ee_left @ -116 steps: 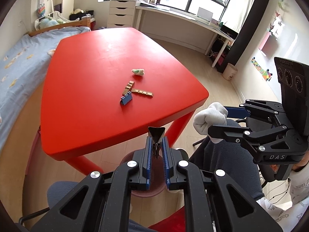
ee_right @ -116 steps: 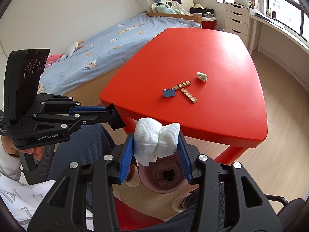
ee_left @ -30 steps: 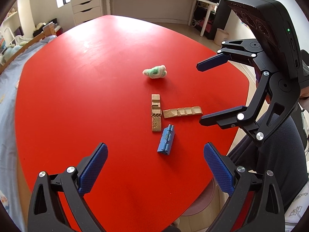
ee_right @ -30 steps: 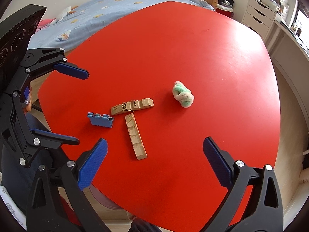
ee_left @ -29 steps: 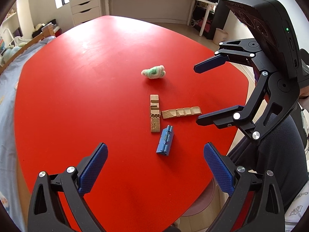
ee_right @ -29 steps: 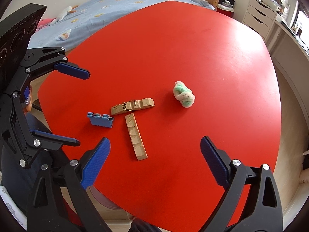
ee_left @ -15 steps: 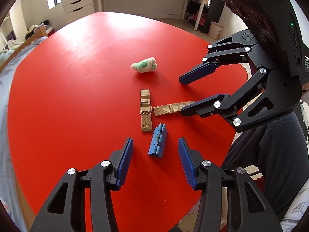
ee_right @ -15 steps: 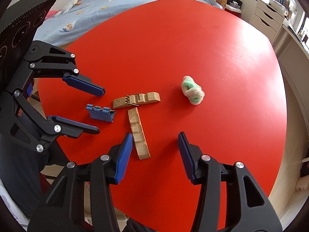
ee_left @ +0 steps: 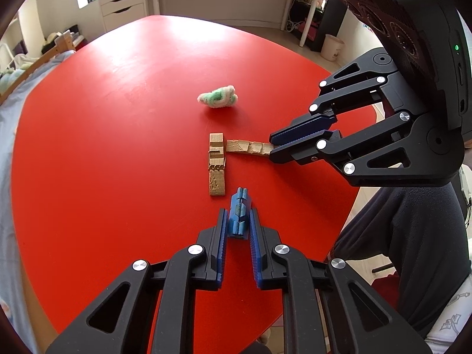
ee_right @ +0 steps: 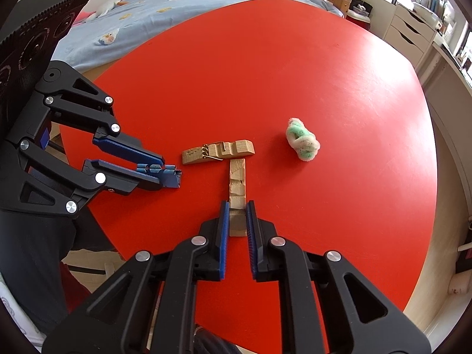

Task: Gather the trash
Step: 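Grasp the blue clothespin with left tool while right tool grasps a wooden clothespin, then carry both held clothespins from the table over the pink bin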

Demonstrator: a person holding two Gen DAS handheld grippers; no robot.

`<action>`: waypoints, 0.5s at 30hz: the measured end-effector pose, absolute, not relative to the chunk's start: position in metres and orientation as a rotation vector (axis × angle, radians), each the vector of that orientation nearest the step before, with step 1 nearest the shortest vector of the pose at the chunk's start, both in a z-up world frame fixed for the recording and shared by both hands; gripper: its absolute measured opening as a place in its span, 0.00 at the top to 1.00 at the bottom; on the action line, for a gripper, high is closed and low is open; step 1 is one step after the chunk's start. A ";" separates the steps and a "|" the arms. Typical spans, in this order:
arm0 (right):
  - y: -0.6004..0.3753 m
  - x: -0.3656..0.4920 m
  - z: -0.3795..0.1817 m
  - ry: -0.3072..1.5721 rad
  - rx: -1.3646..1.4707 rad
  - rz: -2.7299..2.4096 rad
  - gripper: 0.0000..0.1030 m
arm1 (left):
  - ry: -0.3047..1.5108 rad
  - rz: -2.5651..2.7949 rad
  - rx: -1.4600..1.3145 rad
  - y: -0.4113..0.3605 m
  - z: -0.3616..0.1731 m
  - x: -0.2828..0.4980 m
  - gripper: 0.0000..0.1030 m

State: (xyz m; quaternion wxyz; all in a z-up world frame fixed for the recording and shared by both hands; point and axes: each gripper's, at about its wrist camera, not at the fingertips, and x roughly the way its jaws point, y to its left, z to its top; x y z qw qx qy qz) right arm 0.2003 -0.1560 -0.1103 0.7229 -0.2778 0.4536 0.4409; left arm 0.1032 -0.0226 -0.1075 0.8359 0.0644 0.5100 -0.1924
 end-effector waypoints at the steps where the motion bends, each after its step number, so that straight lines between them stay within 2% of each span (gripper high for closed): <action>1: -0.157 0.200 -0.110 1.000 -0.608 0.969 0.89 | 1.079 -0.405 0.132 -0.022 -0.107 0.103 0.86; 15: -0.175 0.194 -0.085 0.981 -0.519 0.934 0.89 | 1.056 -0.352 0.070 -0.011 -0.094 0.090 0.86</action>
